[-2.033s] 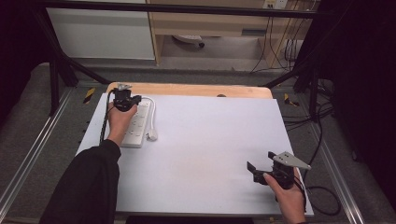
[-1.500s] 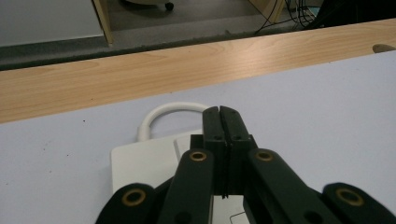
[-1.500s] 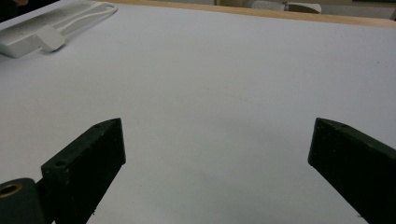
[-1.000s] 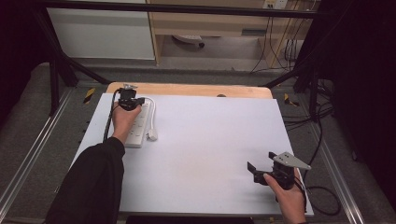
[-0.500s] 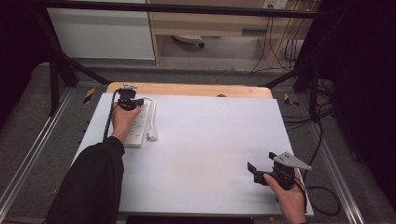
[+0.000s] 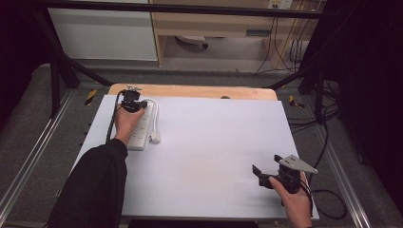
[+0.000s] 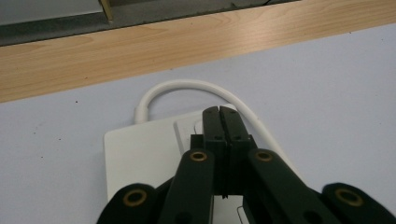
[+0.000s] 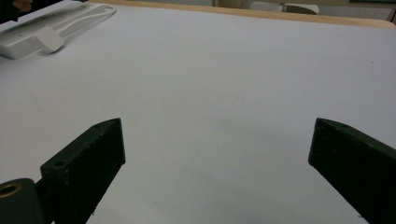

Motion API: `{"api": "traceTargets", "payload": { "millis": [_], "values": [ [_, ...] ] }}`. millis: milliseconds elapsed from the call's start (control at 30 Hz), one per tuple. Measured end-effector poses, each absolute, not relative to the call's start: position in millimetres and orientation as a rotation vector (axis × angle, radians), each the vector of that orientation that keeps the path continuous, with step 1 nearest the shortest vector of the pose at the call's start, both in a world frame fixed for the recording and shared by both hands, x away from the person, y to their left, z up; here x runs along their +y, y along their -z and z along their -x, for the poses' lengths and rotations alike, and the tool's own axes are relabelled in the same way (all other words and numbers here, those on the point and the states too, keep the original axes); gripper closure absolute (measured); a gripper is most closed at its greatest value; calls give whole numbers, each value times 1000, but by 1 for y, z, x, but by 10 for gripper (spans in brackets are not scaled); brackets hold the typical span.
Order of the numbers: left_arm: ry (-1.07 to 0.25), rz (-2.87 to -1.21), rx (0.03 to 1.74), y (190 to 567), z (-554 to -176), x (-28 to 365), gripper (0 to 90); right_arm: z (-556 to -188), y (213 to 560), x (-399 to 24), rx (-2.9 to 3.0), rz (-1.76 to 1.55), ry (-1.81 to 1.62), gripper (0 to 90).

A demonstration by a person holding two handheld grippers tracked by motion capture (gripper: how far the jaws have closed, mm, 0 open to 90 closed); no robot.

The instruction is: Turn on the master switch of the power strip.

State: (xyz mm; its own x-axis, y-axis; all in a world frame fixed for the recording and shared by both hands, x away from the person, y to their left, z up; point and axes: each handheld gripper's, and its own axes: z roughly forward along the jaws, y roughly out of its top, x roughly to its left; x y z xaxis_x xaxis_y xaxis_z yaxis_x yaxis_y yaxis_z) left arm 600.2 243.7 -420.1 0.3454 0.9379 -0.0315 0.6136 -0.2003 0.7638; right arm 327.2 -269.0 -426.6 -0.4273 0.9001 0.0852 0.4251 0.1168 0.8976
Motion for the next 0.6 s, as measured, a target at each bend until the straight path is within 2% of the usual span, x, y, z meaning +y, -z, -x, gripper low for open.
{"api": "traceTargets", "payload": {
  "millis": [600],
  "values": [
    [-605, -1941, 1364, 423, -608, 238, 900, -326, 427, -271, 1908, -1284, -1273, 42]
  ]
}}
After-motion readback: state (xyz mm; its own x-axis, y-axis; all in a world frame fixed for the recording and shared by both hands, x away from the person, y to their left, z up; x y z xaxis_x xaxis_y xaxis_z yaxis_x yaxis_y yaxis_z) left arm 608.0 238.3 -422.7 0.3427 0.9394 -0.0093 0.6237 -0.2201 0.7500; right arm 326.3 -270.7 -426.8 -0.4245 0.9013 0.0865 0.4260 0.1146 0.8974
